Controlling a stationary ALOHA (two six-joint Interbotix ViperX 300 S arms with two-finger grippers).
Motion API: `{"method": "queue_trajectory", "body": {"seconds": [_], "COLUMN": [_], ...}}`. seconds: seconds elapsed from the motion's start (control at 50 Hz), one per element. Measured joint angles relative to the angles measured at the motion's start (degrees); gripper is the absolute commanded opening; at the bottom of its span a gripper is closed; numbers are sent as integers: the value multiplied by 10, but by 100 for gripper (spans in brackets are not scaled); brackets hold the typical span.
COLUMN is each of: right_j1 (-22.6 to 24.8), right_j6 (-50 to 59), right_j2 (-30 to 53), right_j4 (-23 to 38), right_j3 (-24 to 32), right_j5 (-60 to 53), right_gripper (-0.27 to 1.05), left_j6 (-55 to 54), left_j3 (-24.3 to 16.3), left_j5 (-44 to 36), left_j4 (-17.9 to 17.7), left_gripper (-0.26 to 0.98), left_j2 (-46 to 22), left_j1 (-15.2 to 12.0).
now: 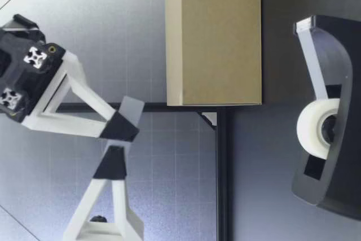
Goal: Cut a small piece of tape from the tape dispenser then place it on the cardboard box's edge.
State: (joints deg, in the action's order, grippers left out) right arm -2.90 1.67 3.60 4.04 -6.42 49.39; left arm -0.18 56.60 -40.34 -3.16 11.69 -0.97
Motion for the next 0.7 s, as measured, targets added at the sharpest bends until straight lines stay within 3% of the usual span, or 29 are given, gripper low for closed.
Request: {"method": "queue_trajectory", "body": {"seconds": [0.14, 0.22, 0.38, 0.6, 0.7], "right_j1": [-14, -25, -49, -109, -142], "right_j6": [10, 15, 33, 48, 48], "right_j2": [-10, -35, -101, -156, -169], "right_j4": [11, 18, 26, 35, 35], "right_j3": [-27, -52, -117, -221, -260], "right_j5": [-11, -29, -93, -229, -296], "right_gripper": [44, 44, 44, 39, 32], "left_j6": [-1, -6, -11, -37, -76], "left_j3": [-1, -1, -26, -109, -142], "left_j5": [-1, -4, -35, -41, -34], "left_j4": [-2, -21, -126, -281, -310], "left_gripper": [-11, -11, -11, -11, -11], "left_j2": [-7, -24, -69, -137, -165], "left_j1": [0, -7, -47, -83, -100]}}
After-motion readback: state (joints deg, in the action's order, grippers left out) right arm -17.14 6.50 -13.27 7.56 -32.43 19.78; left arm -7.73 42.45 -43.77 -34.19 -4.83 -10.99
